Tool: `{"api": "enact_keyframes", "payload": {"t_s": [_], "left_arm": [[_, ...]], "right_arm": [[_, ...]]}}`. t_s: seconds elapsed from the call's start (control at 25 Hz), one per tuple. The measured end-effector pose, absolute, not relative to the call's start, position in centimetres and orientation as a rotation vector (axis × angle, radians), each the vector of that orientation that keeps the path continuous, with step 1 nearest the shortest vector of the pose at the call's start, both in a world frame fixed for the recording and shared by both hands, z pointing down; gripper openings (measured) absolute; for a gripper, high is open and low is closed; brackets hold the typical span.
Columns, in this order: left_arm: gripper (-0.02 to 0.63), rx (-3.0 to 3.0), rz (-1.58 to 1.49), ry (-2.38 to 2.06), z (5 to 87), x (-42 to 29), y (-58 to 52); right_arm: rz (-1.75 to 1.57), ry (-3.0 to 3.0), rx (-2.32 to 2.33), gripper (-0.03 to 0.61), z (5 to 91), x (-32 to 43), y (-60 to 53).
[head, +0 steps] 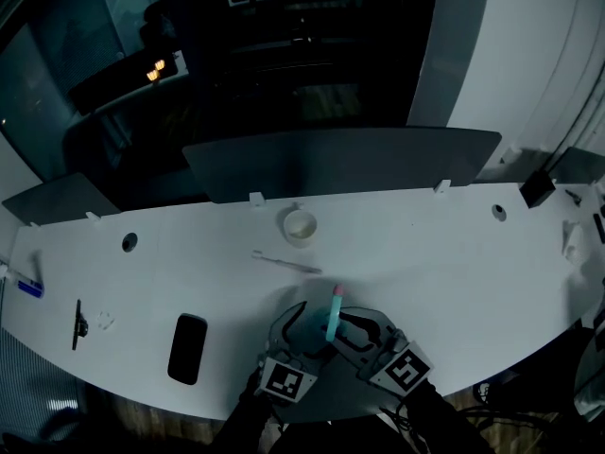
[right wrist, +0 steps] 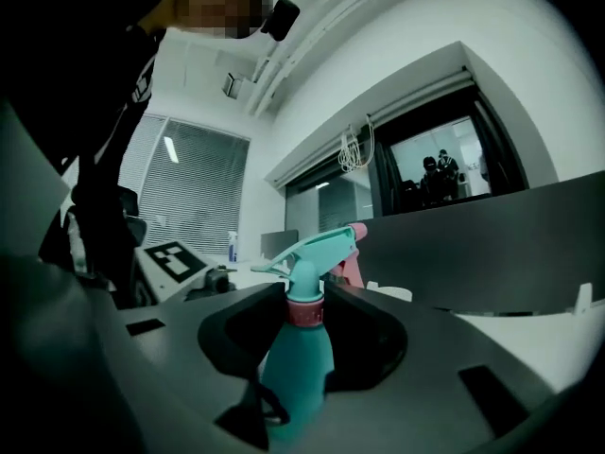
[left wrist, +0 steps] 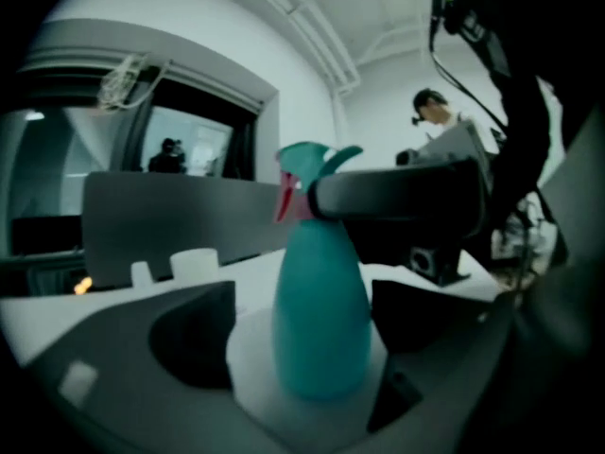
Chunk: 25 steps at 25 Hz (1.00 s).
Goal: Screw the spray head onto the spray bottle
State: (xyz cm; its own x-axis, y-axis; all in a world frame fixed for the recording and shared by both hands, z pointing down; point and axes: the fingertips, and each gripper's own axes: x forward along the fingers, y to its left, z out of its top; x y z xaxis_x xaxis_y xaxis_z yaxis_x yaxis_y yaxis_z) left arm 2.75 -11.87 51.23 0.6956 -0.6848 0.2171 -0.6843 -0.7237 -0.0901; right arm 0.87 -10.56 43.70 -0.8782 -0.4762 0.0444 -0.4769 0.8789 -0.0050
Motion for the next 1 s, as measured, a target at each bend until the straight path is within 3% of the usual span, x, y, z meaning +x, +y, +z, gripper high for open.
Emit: {"api": "enact_keyframes", "payload": {"t_s": [0.12, 0.16, 0.2, 0.48, 0.56, 0.68, 0.84, 0.88, 1.0], "left_arm": [[0.44, -2.955, -0.592, 0.766, 52.7, 4.1, -11.6], [0.375, -2.966, -0.604, 0.722, 52.9, 4.4, -11.6], [0.374, -2.973, -0.583, 0.738, 52.8, 4.5, -11.6], [0.37, -2.641, -0.4, 1.725, 51.6, 2.6, -12.3], [0.373, -2.63, -0.339, 1.811, 51.6, 2.5, -12.5], [0.374, -2.814, -0.288, 1.458, 51.0, 2.6, -12.0], [0.405, -2.908, -0.641, 0.792, 52.6, 3.6, -11.1], [0.376, -2.919, -0.682, 0.727, 52.9, 3.9, -11.1], [0.368, -2.92, -0.578, 0.893, 52.0, 3.7, -11.6]], "right_arm": [[-0.04, -3.006, 0.624, 0.121, 43.7, 0.7, -10.5], [-0.051, -3.007, 0.612, 0.121, 43.7, 0.7, -10.6], [-0.05, -3.013, 0.621, 0.121, 43.6, 0.6, -10.7], [-0.059, -2.996, 0.91, 0.121, 43.6, 0.4, -10.6], [-0.018, -2.999, 0.909, 0.121, 43.7, 0.5, -10.6], [0.035, -3.019, 0.809, 0.121, 43.7, 0.6, -10.5], [0.072, -3.039, 0.602, 0.121, 43.8, 0.5, -10.4], [0.05, -3.035, 0.575, 0.121, 43.8, 0.4, -10.5], [-0.023, -3.026, 0.622, 0.121, 43.7, 0.2, -10.8]]}}
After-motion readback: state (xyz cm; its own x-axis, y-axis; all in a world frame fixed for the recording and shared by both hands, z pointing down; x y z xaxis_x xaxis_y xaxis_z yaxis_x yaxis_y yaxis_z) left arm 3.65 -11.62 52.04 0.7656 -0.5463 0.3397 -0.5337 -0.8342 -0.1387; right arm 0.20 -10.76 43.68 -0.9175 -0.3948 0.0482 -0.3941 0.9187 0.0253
